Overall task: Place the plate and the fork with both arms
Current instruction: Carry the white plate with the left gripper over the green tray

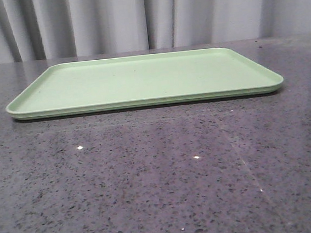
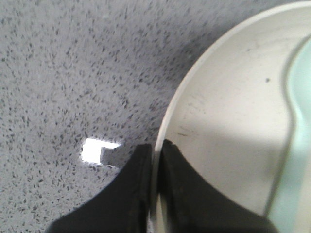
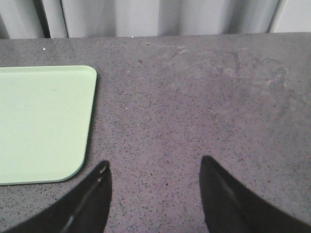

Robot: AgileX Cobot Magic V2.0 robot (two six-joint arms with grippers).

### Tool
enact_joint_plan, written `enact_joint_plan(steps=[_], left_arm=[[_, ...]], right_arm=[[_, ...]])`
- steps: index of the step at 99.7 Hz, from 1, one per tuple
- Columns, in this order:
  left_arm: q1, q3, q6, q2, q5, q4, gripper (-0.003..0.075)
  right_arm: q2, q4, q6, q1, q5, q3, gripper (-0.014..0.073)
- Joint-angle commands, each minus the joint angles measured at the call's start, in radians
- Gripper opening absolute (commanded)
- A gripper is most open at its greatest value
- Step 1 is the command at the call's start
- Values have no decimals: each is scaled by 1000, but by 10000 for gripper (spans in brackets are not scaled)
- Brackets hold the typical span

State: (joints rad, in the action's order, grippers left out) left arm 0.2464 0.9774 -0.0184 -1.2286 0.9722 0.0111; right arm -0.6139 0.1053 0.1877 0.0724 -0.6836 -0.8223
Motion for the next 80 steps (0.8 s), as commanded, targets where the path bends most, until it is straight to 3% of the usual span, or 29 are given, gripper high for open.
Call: enact_joint_plan(steps=[1, 27, 50, 80], left_arm=[[1, 72, 18, 57, -33, -52, -20], [1, 197, 26, 99, -28, -141, -20], [-6, 208, 149, 54, -117, -463, -20], [-208, 225, 143, -69, -288, -546, -20]], right_arm=[[-10, 18, -11, -7, 78, -35, 417], [-10, 18, -11, -7, 77, -35, 417], [-10, 18, -11, -7, 77, -35, 417], [-10, 18, -11, -7, 77, -35, 417]])
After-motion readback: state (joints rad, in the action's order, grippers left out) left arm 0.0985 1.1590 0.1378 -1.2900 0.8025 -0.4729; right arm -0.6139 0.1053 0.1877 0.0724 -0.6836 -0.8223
